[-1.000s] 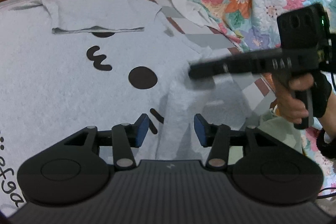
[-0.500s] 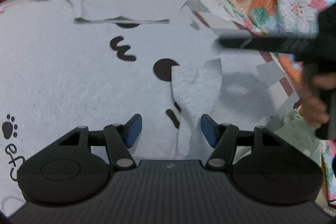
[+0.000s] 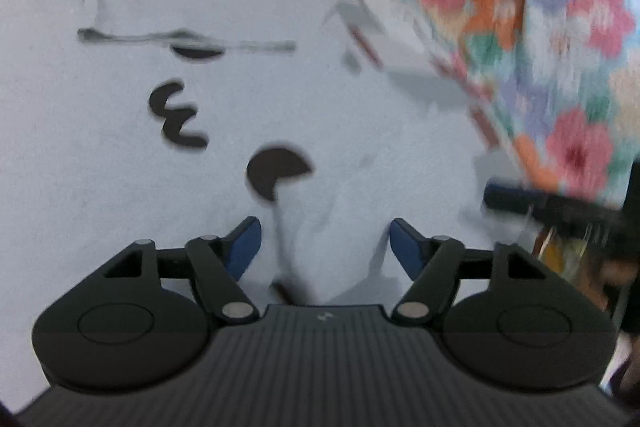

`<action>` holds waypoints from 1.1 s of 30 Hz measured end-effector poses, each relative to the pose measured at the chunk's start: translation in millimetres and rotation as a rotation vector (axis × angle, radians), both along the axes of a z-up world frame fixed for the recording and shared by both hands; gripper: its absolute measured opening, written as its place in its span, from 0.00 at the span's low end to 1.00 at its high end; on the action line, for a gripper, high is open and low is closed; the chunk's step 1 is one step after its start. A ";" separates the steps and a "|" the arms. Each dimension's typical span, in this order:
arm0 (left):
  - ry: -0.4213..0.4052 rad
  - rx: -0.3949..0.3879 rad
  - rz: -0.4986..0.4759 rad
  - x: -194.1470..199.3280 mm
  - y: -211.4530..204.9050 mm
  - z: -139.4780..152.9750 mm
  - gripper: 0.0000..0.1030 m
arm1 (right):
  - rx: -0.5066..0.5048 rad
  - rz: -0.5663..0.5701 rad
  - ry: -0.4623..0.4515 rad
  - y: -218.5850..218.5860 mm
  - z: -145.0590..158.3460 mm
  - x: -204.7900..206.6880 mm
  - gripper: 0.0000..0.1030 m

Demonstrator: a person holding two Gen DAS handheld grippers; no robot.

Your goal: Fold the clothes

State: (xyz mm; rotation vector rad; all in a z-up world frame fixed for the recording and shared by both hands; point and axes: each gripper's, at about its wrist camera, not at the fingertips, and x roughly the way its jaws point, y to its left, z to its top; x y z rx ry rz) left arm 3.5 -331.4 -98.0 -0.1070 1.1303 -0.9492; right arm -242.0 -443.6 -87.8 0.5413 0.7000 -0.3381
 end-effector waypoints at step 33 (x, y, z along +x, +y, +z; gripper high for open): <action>0.237 0.446 0.511 6.8 377.2 72.2 0.57 | -0.027 0.085 0.144 21.9 3.8 -24.8 0.04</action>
